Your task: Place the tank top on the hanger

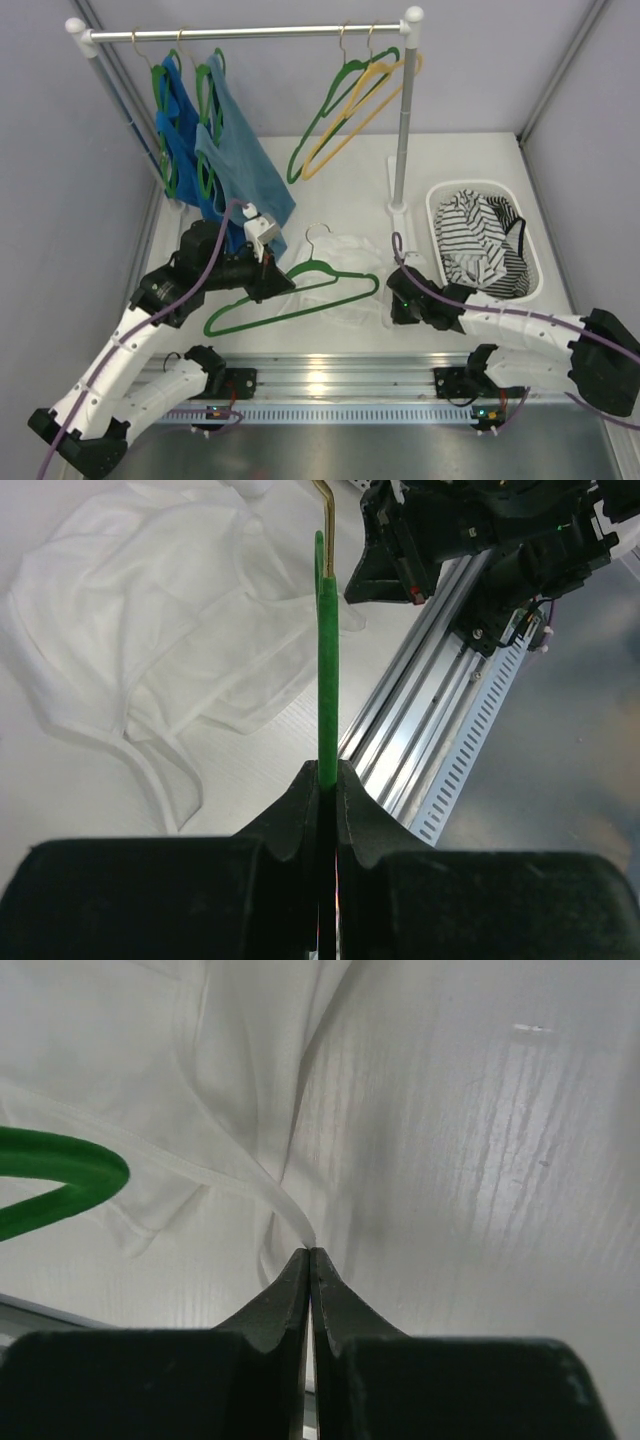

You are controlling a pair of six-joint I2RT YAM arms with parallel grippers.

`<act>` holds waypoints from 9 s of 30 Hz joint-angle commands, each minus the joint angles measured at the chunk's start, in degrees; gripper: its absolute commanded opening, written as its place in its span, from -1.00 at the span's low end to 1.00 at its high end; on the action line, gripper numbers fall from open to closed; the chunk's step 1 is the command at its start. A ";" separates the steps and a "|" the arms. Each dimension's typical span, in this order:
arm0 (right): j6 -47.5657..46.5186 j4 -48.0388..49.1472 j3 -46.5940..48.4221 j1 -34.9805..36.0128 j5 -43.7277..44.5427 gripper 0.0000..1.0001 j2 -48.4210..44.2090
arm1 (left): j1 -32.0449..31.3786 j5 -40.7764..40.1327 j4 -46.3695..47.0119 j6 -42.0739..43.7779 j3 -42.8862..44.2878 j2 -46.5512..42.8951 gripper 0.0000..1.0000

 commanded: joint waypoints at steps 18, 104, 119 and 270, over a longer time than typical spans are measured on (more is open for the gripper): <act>0.59 -7.70 9.22 -1.55 6.14 -1.00 -8.98 | -2.35 4.90 6.86 0.87 -0.29 6.25 -1.00; -11.71 2.14 22.93 1.69 5.00 0.00 -3.02 | -17.29 -8.54 62.06 -11.52 -22.53 26.99 -1.00; -11.89 4.52 24.07 2.75 8.08 -0.13 2.52 | -18.96 -8.71 60.74 -10.99 -21.65 28.31 -1.00; -22.61 -3.92 48.58 11.19 27.94 -1.00 4.46 | -18.70 -39.48 19.88 -28.22 7.78 9.59 -0.60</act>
